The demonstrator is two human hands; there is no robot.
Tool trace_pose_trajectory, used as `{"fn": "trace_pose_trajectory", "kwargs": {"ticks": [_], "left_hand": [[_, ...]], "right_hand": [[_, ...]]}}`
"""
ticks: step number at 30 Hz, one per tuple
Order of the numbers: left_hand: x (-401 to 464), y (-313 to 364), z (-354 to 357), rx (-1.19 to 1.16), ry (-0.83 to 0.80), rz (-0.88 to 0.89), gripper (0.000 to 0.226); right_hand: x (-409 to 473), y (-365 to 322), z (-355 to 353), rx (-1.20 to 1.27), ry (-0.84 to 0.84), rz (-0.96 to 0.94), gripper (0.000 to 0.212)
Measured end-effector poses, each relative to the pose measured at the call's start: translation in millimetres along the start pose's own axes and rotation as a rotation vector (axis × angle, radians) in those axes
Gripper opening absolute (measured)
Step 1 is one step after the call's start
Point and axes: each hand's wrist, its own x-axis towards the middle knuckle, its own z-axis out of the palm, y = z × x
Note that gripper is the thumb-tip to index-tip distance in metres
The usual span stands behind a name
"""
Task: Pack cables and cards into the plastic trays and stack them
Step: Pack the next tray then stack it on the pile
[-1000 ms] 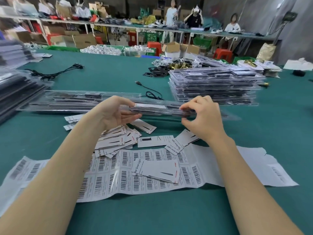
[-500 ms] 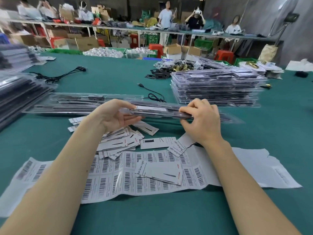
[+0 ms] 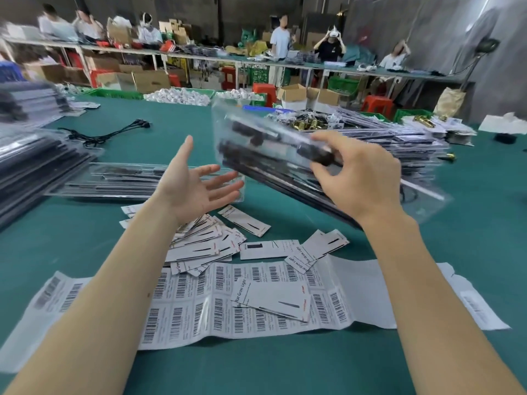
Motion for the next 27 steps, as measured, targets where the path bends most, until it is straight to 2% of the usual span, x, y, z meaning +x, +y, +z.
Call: {"fn": "trace_pose_trajectory", "kwargs": {"ticks": [2,4,6,10,13,16,19,22,24,27], "left_hand": [[2.0,-3.2,5.4,0.072,0.000,-0.001,0.070],[3.2,-9.3,11.9,0.266,-0.018,-0.033,0.067],[2.4,-17.0,17.7,0.437,-0.124,-0.069,0.071],[-2.2,-30.2,36.2,0.541,-0.301,-0.088,0.067],[-1.7,-43.6,53.1,0.628,-0.355,-0.066,0.062],[-2.5,-53.4,59.6,0.706,-0.455,-0.102,0.054],[-3.8,-47.6,55.1,0.638,-0.454,-0.119,0.046],[-4.9,-29.7,39.5,0.491,-0.393,-0.073,0.056],[-6.0,-19.8,31.9,0.352,-0.378,-0.029,0.059],[-2.8,-15.1,33.2,0.227,-0.229,0.053,0.044]], "right_hand": [[6.1,-6.7,-8.7,0.060,0.051,0.076,0.039],[11.5,-10.9,-15.7,0.139,0.048,0.207,0.044],[15.6,-10.8,-20.7,0.165,0.050,0.307,0.043],[20.9,0.5,-30.0,0.230,0.110,0.443,0.038],[24.9,11.4,-29.0,0.469,0.149,0.562,0.030],[25.9,23.3,-19.2,0.764,0.162,0.775,0.035],[22.6,32.8,-5.1,1.018,0.128,0.981,0.033],[16.4,37.2,4.8,1.343,0.121,1.149,0.008],[9.6,38.7,6.8,1.571,0.114,1.255,0.009],[-2.0,36.8,6.0,1.626,0.095,1.321,0.013]]}}
